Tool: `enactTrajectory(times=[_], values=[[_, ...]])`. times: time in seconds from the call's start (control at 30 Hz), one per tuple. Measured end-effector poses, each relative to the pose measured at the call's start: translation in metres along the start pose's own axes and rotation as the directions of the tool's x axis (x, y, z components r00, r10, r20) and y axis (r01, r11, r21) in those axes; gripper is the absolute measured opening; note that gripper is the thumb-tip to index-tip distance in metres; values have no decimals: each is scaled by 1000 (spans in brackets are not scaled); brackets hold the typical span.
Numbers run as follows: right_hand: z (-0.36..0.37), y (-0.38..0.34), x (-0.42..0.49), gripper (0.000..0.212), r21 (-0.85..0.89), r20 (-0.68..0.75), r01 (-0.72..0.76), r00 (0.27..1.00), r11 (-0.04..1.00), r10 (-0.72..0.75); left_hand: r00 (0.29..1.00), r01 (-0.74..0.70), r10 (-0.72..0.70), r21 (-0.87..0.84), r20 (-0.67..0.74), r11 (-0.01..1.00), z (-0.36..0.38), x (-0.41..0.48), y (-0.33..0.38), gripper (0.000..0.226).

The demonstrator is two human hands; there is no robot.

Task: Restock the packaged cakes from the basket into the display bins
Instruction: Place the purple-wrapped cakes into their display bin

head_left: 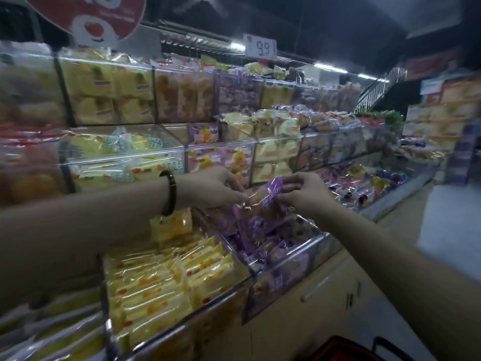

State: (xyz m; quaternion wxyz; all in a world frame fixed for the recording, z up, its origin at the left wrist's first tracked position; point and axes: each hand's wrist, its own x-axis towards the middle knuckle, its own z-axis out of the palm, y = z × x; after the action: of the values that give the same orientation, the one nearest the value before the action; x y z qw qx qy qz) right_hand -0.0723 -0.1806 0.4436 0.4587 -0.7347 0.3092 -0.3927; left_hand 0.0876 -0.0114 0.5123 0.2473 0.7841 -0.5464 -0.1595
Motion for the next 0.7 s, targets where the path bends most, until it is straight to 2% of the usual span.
enactTrajectory(times=[0.07, 0.17, 0.27, 0.33, 0.47, 0.6, 0.7], values=[[8, 10, 28, 31, -34, -23, -26, 999, 999, 25, 1000, -25, 25, -37, 6, 999, -8, 26, 4, 20], [24, 37, 61, 21, -94, -110, -77, 992, 993, 66, 999, -52, 51, -38, -9, 998, -2, 65, -2, 33], [37, 64, 87, 20, -91, -181, -115, 979, 989, 97, 999, -30, 25, 129, 44, 991, 20, 102, -20, 52], [47, 73, 98, 19, -122, -227, -114, 970, 986, 84, 999, -3, -5, 237, 32, 972, 35, 128, -34, 56], [68, 87, 109, 24, -225, -229, -132, 970, 965, 79, 996, 1, 42, 463, -81, 886, 54, 170, -60, 33], [78, 97, 112, 12, -309, -201, -128, 977, 942, 67, 993, 3, 53, 462, -109, 887, 63, 186, -77, 15], [82, 101, 109, 9, -327, -156, -88, 987, 941, 38, 987, -12, 84, 452, -139, 892, 75, 192, -85, 17]])
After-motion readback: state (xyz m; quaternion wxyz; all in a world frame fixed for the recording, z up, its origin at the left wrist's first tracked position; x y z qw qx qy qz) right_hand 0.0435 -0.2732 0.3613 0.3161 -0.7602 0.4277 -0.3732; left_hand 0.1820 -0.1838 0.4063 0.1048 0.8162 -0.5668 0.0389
